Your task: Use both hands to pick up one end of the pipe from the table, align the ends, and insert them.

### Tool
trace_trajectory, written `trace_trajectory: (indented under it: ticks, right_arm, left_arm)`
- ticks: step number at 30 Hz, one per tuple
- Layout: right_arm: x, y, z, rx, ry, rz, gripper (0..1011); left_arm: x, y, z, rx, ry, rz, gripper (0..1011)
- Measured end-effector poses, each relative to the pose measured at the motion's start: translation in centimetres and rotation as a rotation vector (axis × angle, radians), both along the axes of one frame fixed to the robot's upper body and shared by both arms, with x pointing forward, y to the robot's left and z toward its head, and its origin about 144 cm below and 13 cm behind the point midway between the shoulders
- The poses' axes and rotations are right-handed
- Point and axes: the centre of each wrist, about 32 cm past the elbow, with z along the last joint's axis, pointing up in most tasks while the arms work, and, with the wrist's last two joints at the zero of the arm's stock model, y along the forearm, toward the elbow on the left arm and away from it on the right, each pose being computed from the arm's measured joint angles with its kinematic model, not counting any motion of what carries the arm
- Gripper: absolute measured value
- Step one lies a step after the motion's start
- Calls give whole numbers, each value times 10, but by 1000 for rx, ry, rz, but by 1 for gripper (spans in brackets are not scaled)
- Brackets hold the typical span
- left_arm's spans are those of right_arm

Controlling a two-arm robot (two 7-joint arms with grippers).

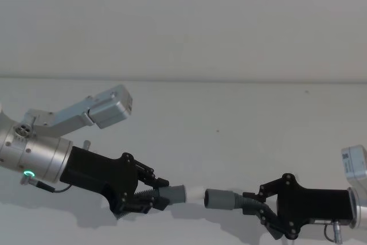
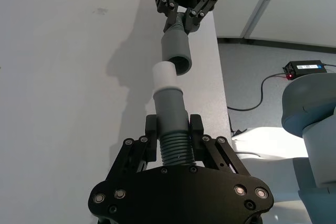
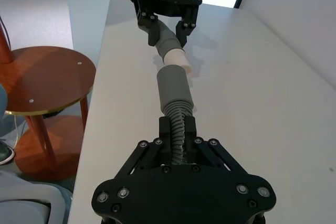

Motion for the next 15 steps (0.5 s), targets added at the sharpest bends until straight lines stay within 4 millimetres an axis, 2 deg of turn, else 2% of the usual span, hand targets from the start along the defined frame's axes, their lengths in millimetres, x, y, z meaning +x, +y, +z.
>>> trace_trajectory:
  ticks: [15]
  right_arm:
    - [1, 2, 0, 5, 1, -5, 129]
  left_arm:
    - [0, 0, -1, -1, 1, -4, 351]
